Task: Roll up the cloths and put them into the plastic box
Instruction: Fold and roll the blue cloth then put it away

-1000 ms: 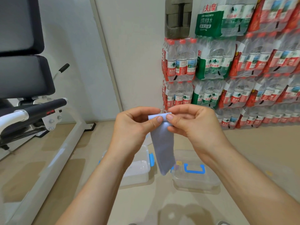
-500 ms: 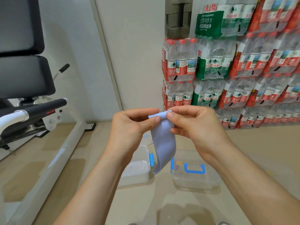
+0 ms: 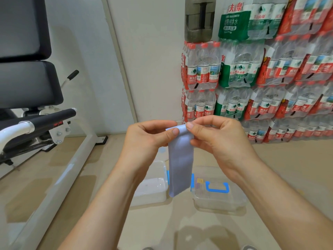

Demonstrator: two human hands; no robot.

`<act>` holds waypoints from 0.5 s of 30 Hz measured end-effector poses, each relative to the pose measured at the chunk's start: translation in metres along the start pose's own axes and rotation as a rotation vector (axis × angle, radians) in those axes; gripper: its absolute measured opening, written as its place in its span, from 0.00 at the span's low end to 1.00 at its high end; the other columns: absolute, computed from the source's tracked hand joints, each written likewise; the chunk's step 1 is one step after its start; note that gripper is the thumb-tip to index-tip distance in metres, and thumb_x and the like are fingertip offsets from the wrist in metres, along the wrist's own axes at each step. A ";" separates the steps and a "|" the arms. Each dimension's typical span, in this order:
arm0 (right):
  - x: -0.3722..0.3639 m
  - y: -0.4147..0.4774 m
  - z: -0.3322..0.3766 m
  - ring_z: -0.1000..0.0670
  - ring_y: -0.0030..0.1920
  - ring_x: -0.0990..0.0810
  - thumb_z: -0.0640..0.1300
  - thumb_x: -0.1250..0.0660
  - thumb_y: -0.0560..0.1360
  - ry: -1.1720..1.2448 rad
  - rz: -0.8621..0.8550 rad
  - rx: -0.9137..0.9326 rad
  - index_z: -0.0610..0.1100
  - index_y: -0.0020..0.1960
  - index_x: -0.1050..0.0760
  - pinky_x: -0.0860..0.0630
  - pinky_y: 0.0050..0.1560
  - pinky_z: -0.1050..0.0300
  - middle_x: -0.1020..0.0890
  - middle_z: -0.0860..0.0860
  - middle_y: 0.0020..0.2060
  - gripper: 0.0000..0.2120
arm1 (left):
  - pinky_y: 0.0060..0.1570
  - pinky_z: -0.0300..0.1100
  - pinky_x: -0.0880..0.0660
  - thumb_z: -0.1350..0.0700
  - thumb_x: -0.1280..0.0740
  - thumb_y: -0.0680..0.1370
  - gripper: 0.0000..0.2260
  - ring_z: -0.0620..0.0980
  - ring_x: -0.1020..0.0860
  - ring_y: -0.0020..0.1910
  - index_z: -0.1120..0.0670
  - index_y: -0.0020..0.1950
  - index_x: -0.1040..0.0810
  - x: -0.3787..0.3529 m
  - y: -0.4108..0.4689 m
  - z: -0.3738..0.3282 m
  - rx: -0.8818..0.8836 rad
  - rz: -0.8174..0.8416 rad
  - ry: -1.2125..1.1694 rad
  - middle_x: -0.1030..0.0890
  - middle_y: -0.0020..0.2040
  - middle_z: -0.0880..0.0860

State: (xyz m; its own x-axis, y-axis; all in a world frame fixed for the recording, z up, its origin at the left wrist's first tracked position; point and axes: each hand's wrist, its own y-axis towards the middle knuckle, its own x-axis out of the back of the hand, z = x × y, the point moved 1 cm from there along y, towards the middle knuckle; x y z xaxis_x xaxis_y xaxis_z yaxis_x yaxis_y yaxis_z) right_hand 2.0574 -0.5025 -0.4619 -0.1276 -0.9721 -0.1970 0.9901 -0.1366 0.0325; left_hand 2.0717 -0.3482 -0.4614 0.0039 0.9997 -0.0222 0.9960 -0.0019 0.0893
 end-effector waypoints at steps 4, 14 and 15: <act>0.001 0.000 0.000 0.55 0.33 0.18 0.35 0.26 0.68 -0.009 -0.020 0.029 0.39 0.39 0.20 0.21 0.35 0.63 0.17 0.48 0.31 0.04 | 0.46 0.40 0.21 0.64 0.25 0.68 0.07 0.50 0.17 0.41 0.57 0.44 0.16 -0.001 -0.001 0.000 -0.008 -0.002 0.030 0.15 0.41 0.57; 0.001 0.004 -0.005 0.50 0.37 0.17 0.33 0.27 0.69 -0.040 -0.039 0.029 0.42 0.40 0.20 0.20 0.44 0.55 0.16 0.46 0.35 0.06 | 0.43 0.29 0.23 0.63 0.28 0.73 0.09 0.42 0.16 0.45 0.56 0.51 0.16 -0.002 -0.007 -0.003 -0.093 0.076 0.270 0.14 0.44 0.49; 0.001 0.004 -0.006 0.50 0.37 0.18 0.33 0.27 0.69 -0.031 -0.028 0.025 0.42 0.40 0.20 0.20 0.43 0.56 0.16 0.47 0.35 0.06 | 0.44 0.29 0.23 0.63 0.28 0.73 0.09 0.42 0.16 0.45 0.56 0.51 0.16 -0.002 -0.007 -0.003 -0.098 0.081 0.283 0.14 0.44 0.49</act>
State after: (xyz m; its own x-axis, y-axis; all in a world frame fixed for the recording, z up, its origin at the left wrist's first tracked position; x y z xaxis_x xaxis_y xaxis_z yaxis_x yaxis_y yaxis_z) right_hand 2.0612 -0.5026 -0.4676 -0.1572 -0.9733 -0.1674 0.9845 -0.1678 0.0515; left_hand 2.0647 -0.3499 -0.4593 0.0444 0.9630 0.2657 0.9800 -0.0937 0.1757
